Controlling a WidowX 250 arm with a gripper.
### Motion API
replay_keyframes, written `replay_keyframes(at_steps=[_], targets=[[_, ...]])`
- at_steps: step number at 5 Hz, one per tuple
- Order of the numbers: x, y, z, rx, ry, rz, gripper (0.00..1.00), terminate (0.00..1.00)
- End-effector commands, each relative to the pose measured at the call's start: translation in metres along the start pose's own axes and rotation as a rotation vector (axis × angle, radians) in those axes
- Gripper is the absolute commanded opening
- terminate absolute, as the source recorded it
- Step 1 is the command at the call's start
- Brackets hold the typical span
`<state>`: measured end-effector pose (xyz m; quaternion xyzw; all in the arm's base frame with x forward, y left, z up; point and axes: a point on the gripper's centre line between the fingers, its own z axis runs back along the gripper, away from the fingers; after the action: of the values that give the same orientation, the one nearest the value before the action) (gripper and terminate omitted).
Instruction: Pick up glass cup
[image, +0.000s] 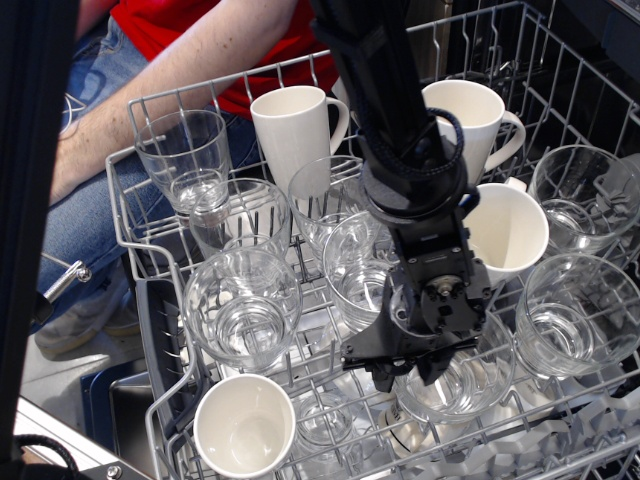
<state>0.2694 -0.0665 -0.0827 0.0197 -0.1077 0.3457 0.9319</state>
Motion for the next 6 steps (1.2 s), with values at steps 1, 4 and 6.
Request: replay_keyframes(at_steps=[1,4,6], targets=[[0.013,-0.009,0.014,-0.083,0.003,0.029,0.00,0.00],[0.041,-0.014,0.090,-0.125,0.030,-0.077,0.00,0.00],[0.052,-0.014,0.152,-0.165,0.091,-0.144,0.00,0.00]])
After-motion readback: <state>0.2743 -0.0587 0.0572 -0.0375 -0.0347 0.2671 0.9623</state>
